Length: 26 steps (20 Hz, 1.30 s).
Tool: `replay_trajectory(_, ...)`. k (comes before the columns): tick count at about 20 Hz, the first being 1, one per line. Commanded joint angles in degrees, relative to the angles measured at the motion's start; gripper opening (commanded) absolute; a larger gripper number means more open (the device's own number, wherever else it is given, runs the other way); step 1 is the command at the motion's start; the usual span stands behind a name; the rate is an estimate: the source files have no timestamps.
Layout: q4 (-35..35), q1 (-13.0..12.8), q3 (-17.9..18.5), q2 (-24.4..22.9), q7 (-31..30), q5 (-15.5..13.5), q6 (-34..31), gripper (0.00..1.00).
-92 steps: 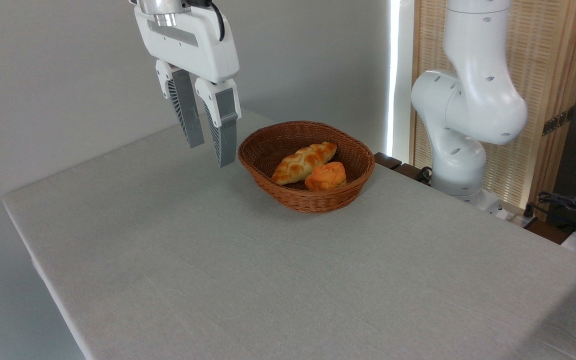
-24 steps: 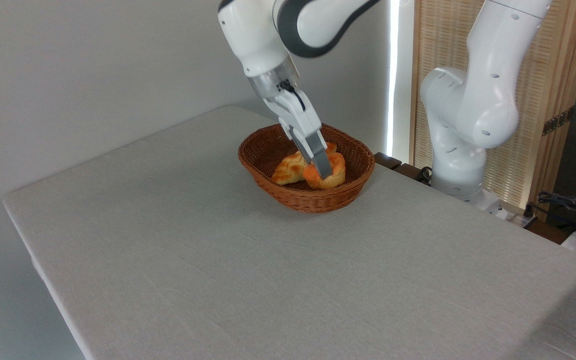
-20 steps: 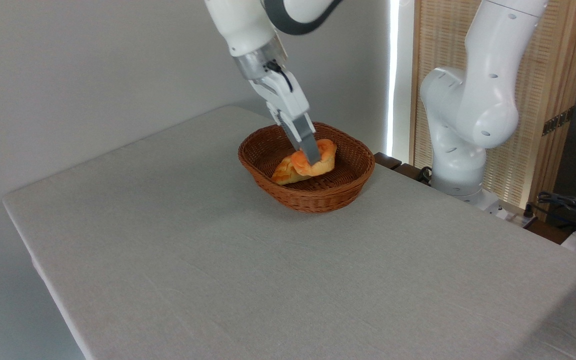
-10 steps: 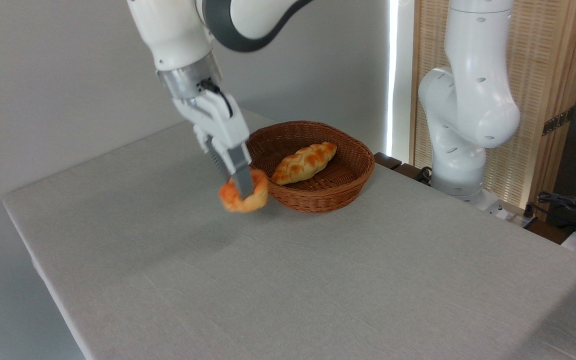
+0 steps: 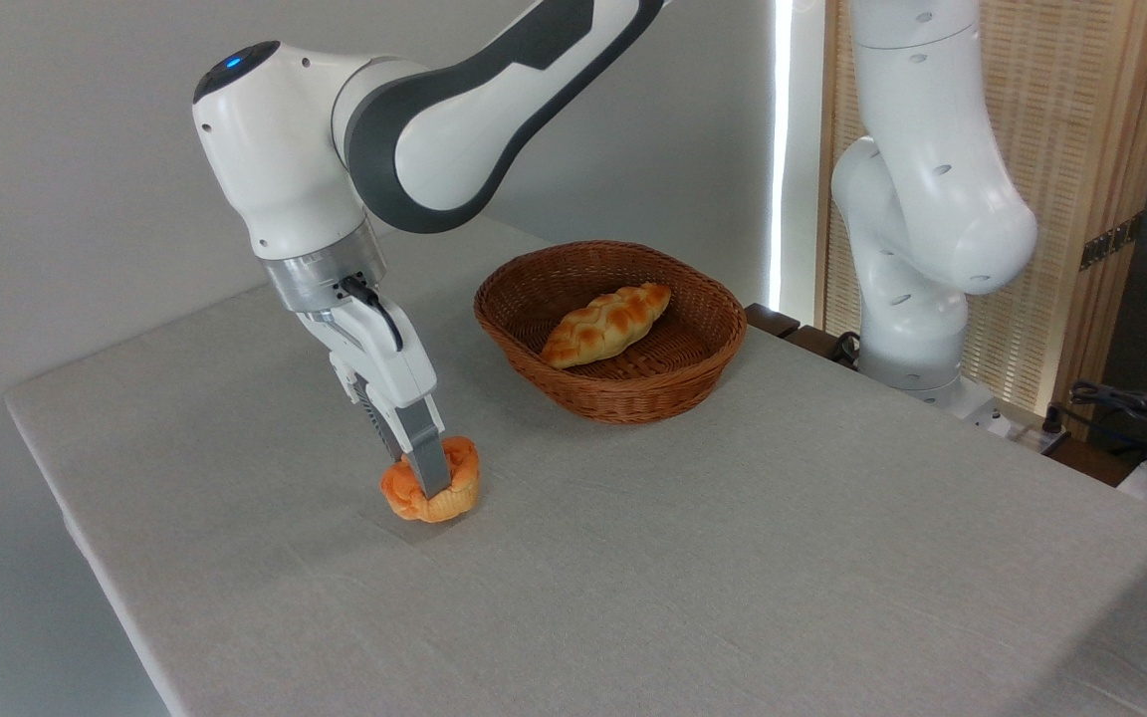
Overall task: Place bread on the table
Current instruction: 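Open the gripper to release the roll and raise it away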
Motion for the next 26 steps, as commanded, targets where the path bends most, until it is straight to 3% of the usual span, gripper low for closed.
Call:
replay_trajectory(1, 0.7, -0.2, 0.2, -0.5, -0.4, 0.8, 0.2, 1.0)
replay_trajectory(13, 3.1, 0.2, -0.1, -1.5, -1.9, 0.8, -0.9, 1.0)
replay_trajectory(16, 5.3, 5.3, -2.9, -3.7, -1.9, 0.1, -3.6, 1.0)
replay_trajectory(18, 5.8, 10.9, -6.8, -6.6, -1.8, 0.0, -5.6, 1.0)
replay_trajectory(20, 6.9, 14.8, -9.4, -9.3, -1.6, 0.0, -8.0, 1.0)
replay_trajectory(26, 9.3, 18.2, -10.1, -13.0, -1.1, -0.5, -14.4, 1.0)
